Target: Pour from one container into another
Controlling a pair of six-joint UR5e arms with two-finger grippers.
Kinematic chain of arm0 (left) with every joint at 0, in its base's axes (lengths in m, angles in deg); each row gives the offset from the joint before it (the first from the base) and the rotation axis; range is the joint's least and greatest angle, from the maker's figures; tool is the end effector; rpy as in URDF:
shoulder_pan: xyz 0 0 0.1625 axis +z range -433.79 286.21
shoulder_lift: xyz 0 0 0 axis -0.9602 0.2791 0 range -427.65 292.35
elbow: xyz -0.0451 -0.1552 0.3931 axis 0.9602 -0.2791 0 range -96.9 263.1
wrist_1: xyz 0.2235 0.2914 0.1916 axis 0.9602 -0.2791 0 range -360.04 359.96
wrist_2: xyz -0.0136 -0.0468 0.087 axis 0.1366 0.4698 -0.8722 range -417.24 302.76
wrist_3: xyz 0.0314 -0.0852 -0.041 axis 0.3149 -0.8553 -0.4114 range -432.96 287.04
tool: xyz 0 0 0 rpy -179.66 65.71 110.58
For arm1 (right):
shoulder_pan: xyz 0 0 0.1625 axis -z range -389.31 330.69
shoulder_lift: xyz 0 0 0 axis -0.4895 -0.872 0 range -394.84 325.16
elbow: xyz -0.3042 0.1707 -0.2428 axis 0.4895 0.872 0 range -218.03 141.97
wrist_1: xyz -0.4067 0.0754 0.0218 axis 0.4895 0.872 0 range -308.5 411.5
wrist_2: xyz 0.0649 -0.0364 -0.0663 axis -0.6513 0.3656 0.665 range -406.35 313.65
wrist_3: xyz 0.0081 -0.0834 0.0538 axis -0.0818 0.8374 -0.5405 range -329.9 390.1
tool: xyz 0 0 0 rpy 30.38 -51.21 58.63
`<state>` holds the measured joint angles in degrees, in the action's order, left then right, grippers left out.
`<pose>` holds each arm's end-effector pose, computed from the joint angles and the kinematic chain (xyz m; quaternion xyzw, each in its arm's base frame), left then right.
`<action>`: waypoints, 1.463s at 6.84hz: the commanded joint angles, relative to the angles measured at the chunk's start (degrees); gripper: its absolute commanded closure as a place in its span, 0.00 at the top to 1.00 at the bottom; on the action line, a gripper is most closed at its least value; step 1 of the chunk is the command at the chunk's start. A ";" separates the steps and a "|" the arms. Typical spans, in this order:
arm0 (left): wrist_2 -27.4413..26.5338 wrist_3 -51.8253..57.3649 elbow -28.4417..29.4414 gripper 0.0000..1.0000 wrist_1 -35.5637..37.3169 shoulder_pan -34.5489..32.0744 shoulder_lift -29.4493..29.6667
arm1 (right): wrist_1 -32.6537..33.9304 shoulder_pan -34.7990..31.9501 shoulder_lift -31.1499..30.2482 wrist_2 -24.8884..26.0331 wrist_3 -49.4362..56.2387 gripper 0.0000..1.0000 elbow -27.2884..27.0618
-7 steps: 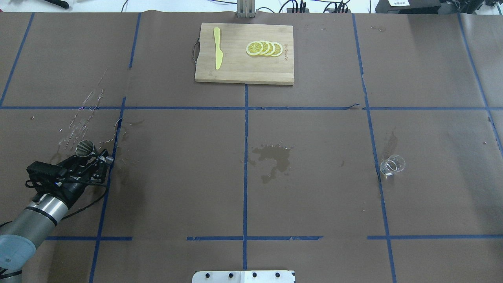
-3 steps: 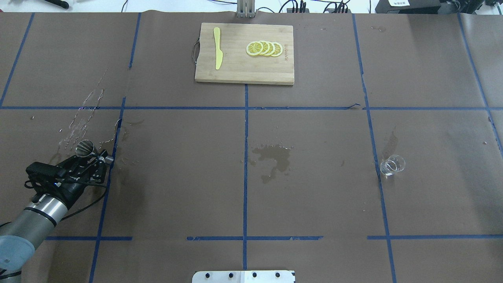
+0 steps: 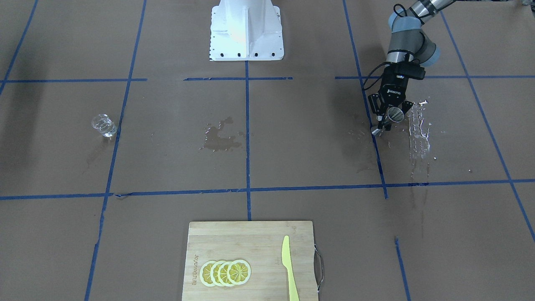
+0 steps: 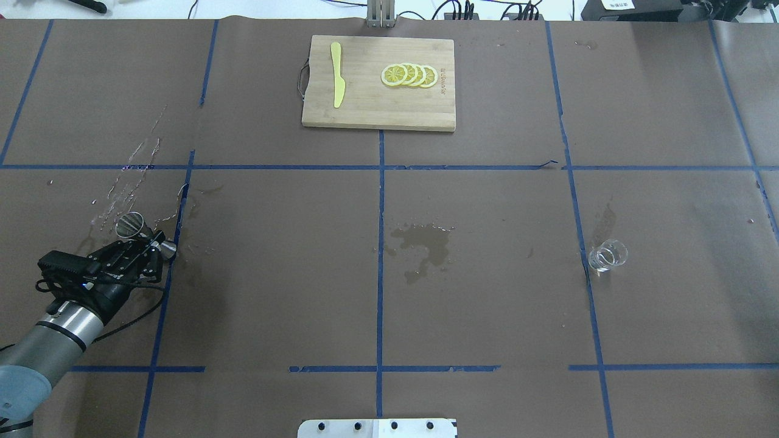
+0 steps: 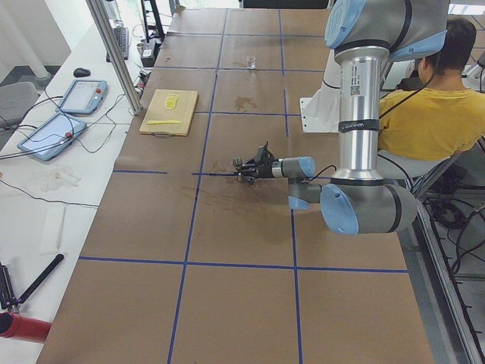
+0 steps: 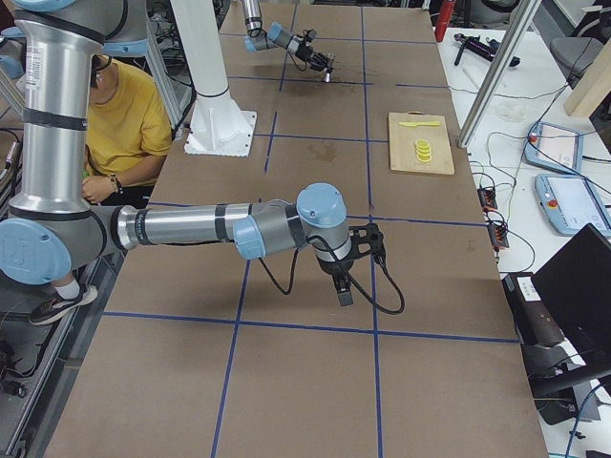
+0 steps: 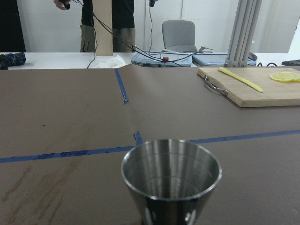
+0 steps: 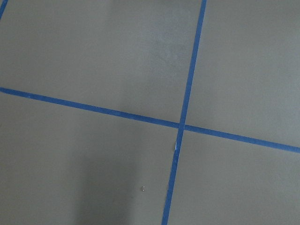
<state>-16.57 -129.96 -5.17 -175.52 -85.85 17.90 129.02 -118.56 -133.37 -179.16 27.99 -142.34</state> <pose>0.3859 -0.2960 0.5425 0.5190 0.4125 -0.1347 0.7364 0.0599 -0.4455 0.5814 0.1388 -0.3639 -0.0470 0.9199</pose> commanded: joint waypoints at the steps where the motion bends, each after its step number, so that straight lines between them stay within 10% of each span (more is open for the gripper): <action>1: 0.02 0.83 -1.11 0.00 -2.23 -0.16 -0.39 | 0.00 -0.04 0.09 -0.09 0.00 1.00 -0.01; 5: 2.99 19.85 -1.83 0.00 -17.72 -0.07 0.05 | 0.00 -0.39 0.09 -0.09 -0.09 1.00 0.08; 8: 20.52 27.00 -2.69 0.00 -20.34 -4.09 0.66 | -0.09 -0.39 0.53 -0.09 -3.95 1.00 -0.10; 10: 43.42 35.41 -2.35 0.00 -19.21 -14.08 5.46 | -0.09 -0.39 0.62 -0.09 -3.95 1.00 -0.10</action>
<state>14.50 -99.75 -7.71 -195.48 -94.42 20.33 128.94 -118.96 -132.81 -179.25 24.14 -142.43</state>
